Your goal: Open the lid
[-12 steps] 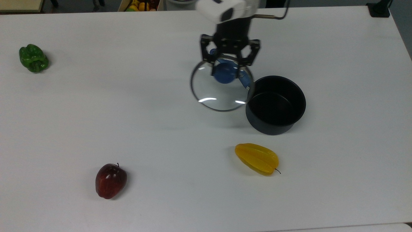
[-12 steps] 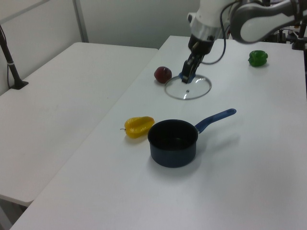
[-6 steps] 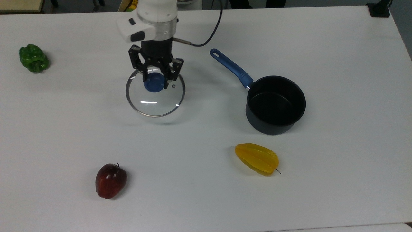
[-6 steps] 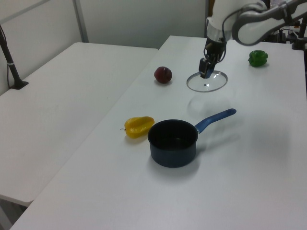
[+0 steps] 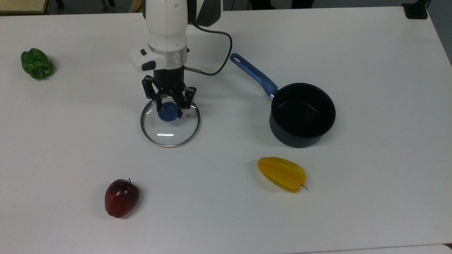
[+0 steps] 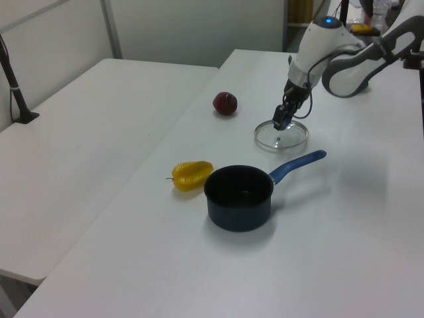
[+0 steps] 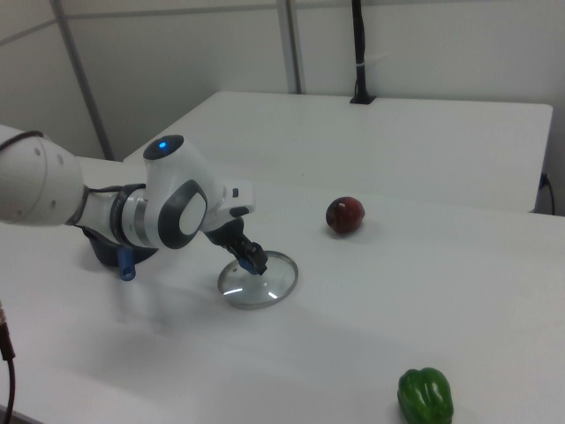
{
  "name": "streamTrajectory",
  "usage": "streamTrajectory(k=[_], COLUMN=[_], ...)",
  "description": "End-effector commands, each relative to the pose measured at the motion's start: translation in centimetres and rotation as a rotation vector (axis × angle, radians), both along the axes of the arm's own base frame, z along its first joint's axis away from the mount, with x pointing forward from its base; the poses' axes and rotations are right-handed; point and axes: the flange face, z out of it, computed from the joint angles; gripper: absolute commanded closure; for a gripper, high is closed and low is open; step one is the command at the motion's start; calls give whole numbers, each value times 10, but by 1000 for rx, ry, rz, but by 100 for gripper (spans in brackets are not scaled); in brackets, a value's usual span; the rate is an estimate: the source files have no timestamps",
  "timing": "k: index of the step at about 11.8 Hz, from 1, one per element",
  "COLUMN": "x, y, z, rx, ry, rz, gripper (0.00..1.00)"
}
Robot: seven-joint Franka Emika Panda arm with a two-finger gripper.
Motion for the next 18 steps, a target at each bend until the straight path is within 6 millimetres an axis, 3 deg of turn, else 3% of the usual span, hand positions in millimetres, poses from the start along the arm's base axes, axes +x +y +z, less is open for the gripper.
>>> streamTrajectory(k=[1,2,3,4,7,9,11,14,15,18], x=[4,4,4,7,18,19,17,-17,-33,-71], y=[-9,-9,-9,-8,-7,-2,25,66,70,43], z=[-3,-3,-3,3,46,91,140,187,205,244], rx=[-2,-3,-4,-5,-36,-76,-100,-132,-113,-33], ry=[-39,-38,-33,-41,-53,6,126,282,312,395], rz=[5,6,6,7,39,80,124,228,236,267], gripper=[38,6,0,0,0,0,0,0,0,0])
